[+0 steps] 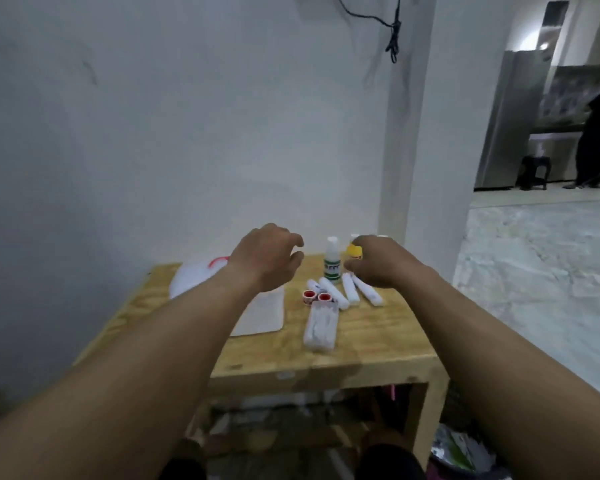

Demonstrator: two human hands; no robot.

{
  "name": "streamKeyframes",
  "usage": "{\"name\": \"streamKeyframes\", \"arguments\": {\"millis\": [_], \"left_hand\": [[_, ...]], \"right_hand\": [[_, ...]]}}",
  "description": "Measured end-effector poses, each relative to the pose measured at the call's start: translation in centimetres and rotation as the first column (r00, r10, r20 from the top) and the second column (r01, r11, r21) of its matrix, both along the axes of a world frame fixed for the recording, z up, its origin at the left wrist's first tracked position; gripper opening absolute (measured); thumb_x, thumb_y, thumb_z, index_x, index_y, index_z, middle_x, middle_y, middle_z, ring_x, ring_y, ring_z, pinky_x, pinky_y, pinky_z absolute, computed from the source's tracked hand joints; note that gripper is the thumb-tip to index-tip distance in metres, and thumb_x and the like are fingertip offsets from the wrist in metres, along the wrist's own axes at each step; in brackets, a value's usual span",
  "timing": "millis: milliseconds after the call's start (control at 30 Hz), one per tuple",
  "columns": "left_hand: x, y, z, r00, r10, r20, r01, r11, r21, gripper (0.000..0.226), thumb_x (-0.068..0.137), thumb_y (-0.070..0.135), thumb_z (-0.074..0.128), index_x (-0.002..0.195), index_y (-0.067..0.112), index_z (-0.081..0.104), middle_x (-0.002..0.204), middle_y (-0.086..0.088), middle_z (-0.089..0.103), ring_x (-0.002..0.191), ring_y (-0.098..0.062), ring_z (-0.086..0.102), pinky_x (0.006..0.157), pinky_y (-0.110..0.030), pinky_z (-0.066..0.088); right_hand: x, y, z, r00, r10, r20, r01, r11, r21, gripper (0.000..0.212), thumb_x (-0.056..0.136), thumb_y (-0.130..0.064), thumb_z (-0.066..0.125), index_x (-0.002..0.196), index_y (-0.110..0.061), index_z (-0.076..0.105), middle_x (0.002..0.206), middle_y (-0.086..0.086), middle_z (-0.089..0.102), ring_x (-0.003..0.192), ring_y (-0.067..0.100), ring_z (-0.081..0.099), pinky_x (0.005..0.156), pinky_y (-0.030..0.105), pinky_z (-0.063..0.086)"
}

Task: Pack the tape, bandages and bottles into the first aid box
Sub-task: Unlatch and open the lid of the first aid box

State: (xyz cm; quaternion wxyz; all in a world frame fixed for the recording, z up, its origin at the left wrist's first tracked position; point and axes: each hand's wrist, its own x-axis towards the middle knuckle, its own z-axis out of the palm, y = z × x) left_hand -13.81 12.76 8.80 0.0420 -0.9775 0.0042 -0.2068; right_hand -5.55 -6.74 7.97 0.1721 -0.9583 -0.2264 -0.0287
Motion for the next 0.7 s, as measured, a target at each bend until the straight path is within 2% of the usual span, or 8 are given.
{"name": "streamKeyframes", "arguments": {"millis": [67, 233, 367, 433, 533, 633, 700], "left_hand": [[-1.7, 2.2, -0.4, 0.998, 0.055, 0.023, -0.054, 0.998, -0.031, 0.037, 0.099, 0.037, 0.044, 0.128, 0.024, 0.064, 0.123, 0.001, 0.067, 0.118, -0.021, 0.055, 0.091, -0.036, 0.048], [-5.1, 6.8, -1.3, 0.980, 0.182, 0.076, -0.175, 0.981, -0.087, 0.037, 0.099, 0.038, 0.045, 0.126, 0.024, 0.066, 0.126, 0.004, 0.066, 0.118, -0.019, 0.055, 0.090, -0.038, 0.050], [-6.6, 9.4, -2.7, 0.968, 0.236, 0.078, -0.227, 0.967, -0.116, 0.041, 0.101, 0.041, 0.040, 0.130, 0.024, 0.063, 0.132, 0.002, 0.063, 0.123, -0.020, 0.052, 0.095, -0.037, 0.047], [-7.1, 10.4, -3.7, 0.964, 0.258, 0.055, -0.250, 0.959, -0.133, 0.046, 0.102, 0.044, 0.035, 0.138, 0.025, 0.057, 0.141, -0.001, 0.057, 0.131, -0.022, 0.046, 0.103, -0.039, 0.043], [-7.8, 11.6, -5.1, 0.958, 0.284, -0.046, -0.288, 0.942, -0.175, 0.050, 0.105, 0.045, 0.026, 0.151, 0.031, 0.040, 0.157, -0.006, 0.037, 0.146, -0.026, 0.030, 0.116, -0.041, 0.027], [-8.7, 12.6, -6.1, 0.958, 0.236, -0.162, -0.269, 0.936, -0.225, 0.051, 0.106, 0.046, 0.021, 0.156, 0.039, 0.022, 0.165, -0.005, 0.019, 0.152, -0.025, 0.013, 0.119, -0.041, 0.017], [-9.0, 13.2, -6.7, 0.965, 0.203, -0.168, -0.242, 0.933, -0.265, 0.050, 0.106, 0.045, 0.023, 0.156, 0.041, 0.020, 0.165, -0.004, 0.017, 0.152, -0.024, 0.012, 0.119, -0.040, 0.016]], "right_hand": [[-0.6, 2.7, 0.0, 0.997, 0.077, 0.017, -0.077, 0.997, -0.011, 0.045, 0.096, -0.034, 0.054, 0.137, -0.014, 0.053, 0.140, 0.010, 0.058, 0.126, 0.028, 0.053, 0.104, 0.044, 0.044], [-2.5, 8.7, -0.3, 0.967, 0.254, 0.039, -0.253, 0.967, -0.008, 0.058, 0.099, -0.036, 0.054, 0.151, -0.014, 0.041, 0.150, 0.008, 0.049, 0.134, 0.027, 0.048, 0.103, 0.040, 0.045], [-3.8, 12.0, -1.2, 0.925, 0.367, 0.095, -0.365, 0.930, -0.035, 0.056, 0.099, -0.037, 0.053, 0.150, -0.016, 0.043, 0.149, 0.008, 0.050, 0.134, 0.027, 0.048, 0.106, 0.040, 0.043], [-4.5, 13.1, -1.9, 0.898, 0.420, 0.133, -0.415, 0.907, -0.068, 0.053, 0.099, -0.036, 0.052, 0.148, -0.017, 0.046, 0.147, 0.007, 0.052, 0.132, 0.026, 0.050, 0.106, 0.039, 0.043], [-5.0, 14.4, -3.2, 0.862, 0.476, 0.175, -0.462, 0.879, -0.114, 0.051, 0.100, -0.034, 0.051, 0.149, -0.021, 0.046, 0.149, 0.004, 0.051, 0.135, 0.025, 0.048, 0.106, 0.040, 0.045], [-5.3, 14.9, -4.0, 0.829, 0.502, 0.246, -0.478, 0.865, -0.155, 0.049, 0.102, -0.032, 0.046, 0.151, -0.025, 0.043, 0.147, 0.007, 0.053, 0.133, 0.027, 0.050, 0.103, 0.041, 0.047], [-5.7, 15.0, -4.5, 0.794, 0.525, 0.306, -0.482, 0.851, -0.211, 0.049, 0.104, -0.029, 0.042, 0.153, -0.026, 0.039, 0.144, 0.013, 0.054, 0.129, 0.030, 0.051, 0.102, 0.043, 0.047]]}}
